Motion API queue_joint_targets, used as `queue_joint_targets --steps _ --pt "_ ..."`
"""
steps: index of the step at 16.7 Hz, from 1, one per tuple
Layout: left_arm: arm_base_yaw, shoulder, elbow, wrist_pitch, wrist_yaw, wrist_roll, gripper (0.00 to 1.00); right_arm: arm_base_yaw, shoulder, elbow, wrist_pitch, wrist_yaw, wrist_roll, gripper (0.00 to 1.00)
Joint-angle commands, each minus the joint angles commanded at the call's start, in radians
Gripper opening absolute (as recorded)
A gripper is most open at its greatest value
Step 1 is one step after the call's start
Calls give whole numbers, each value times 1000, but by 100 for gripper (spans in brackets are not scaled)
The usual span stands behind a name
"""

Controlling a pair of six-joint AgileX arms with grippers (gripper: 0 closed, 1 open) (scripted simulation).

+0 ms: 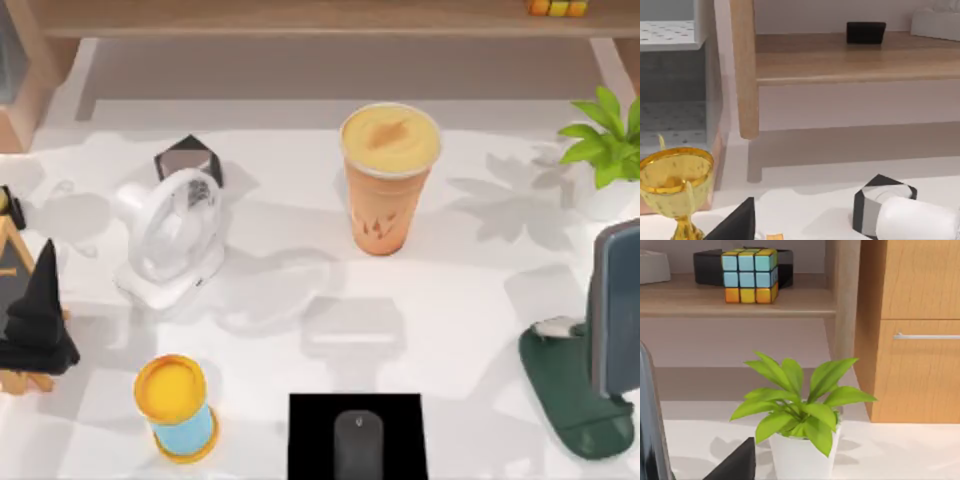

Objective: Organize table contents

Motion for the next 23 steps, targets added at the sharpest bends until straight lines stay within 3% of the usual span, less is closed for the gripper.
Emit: queue_joint_targets --steps 6,14,18,23 --pt "-319 492 160 284 -165 5 100 0 0 0 0 0 0 100" --pt "-687 1329 469 738 -498 4 100 0 0 0 0 0 0 100" --pt "-794 1712 643 939 -659 0 100 0 0 0 0 0 0 100" --pt "-832 2050 858 1132 -817 1 100 0 0 0 0 0 0 100"
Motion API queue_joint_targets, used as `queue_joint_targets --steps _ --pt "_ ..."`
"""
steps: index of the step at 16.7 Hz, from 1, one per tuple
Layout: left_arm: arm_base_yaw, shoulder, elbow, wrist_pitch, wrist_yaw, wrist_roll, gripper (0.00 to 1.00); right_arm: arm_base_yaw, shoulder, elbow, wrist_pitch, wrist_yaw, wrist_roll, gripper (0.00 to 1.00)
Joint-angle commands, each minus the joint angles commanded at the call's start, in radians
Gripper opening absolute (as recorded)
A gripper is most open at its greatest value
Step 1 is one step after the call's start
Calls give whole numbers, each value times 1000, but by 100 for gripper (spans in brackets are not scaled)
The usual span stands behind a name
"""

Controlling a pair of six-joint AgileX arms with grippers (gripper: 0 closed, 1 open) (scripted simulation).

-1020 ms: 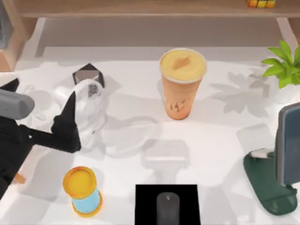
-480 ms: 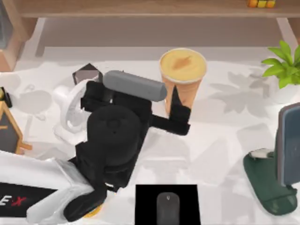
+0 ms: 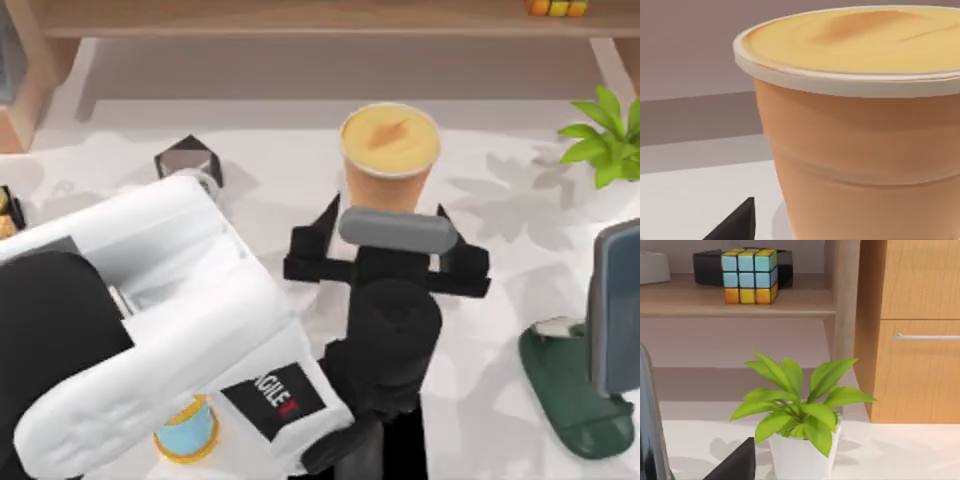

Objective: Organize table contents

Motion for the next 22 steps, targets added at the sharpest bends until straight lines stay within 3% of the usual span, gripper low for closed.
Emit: queue_joint_targets --steps 5,20,22 --pt "23 122 128 89 -70 4 100 0 0 0 0 0 0 100" --pt "81 156 217 32 -12 2 100 0 0 0 0 0 0 100" --pt "81 156 217 32 -12 2 85 0 0 0 0 0 0 100"
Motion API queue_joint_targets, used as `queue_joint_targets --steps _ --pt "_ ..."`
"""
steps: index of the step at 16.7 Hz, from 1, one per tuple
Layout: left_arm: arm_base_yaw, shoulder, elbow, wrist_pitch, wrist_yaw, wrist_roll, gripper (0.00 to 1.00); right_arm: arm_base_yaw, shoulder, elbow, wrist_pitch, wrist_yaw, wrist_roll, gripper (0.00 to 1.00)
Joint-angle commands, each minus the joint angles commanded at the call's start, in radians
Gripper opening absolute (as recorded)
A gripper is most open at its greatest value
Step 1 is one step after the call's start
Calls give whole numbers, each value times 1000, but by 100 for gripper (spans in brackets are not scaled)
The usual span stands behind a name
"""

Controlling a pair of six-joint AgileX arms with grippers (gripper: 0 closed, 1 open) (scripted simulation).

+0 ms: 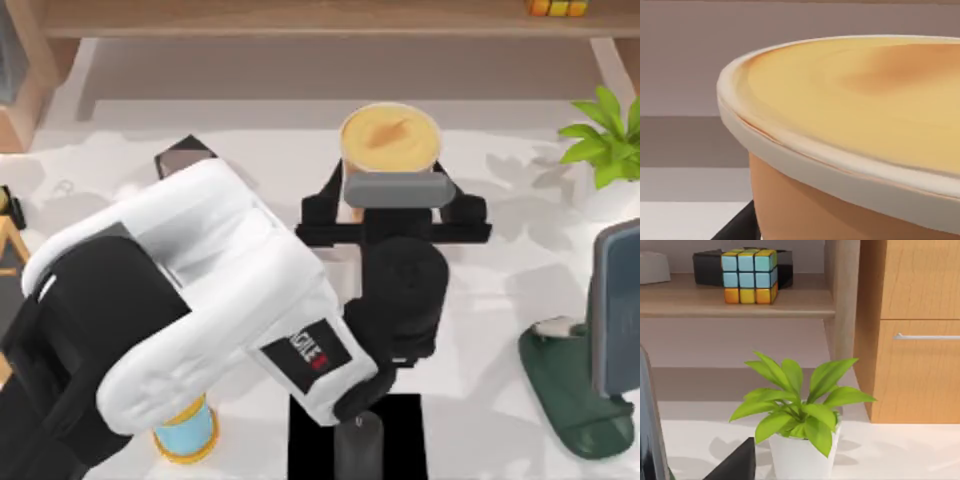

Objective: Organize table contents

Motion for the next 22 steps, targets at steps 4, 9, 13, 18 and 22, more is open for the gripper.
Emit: queue_joint_targets --steps 4,9,13,18,22 --pt "0 0 0 0 0 0 55 0 0 0 0 0 0 100" --pt "0 0 0 0 0 0 17 0 0 0 0 0 0 100" --pt "0 0 0 0 0 0 0 0 0 0 0 0 0 100" --pt "0 0 0 0 0 0 0 0 0 0 0 0 0 100" --pt "-3 -11 -2 -8 0 2 0 0 0 0 0 0 0 100"
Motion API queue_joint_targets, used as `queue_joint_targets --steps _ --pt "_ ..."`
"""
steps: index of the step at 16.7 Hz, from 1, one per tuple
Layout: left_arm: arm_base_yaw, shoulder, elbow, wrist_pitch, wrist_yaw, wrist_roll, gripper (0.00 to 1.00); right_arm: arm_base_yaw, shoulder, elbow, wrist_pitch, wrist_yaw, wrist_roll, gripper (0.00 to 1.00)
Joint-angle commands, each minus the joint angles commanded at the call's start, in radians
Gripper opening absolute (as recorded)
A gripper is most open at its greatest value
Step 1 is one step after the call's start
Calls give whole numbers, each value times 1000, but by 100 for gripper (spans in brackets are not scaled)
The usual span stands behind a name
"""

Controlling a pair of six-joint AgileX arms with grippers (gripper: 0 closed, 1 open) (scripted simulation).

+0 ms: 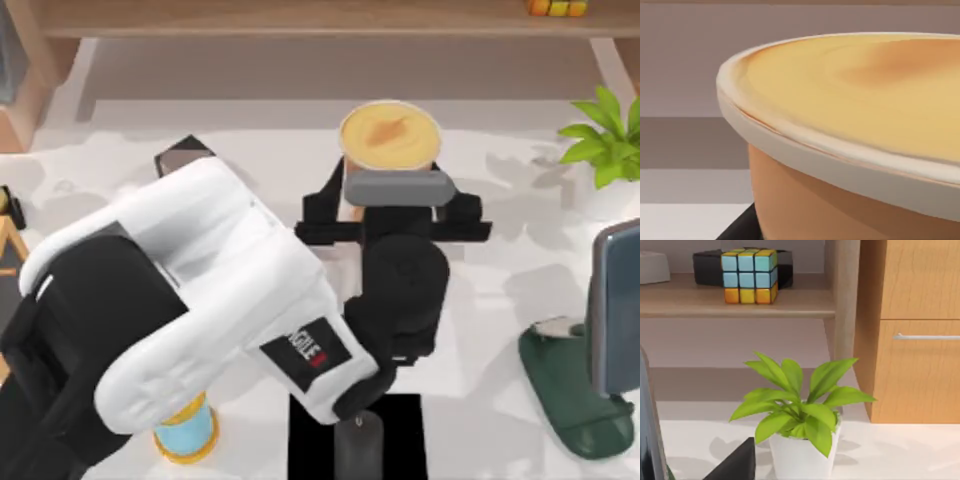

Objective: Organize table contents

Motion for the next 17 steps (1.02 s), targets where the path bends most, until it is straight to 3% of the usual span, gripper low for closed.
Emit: queue_joint_targets --steps 10,17 --pt "12 -45 20 -9 7 1 0 0 0 0 0 0 0 100" --pt "143 -216 111 -91 131 0 0 0 0 0 0 0 0 100"
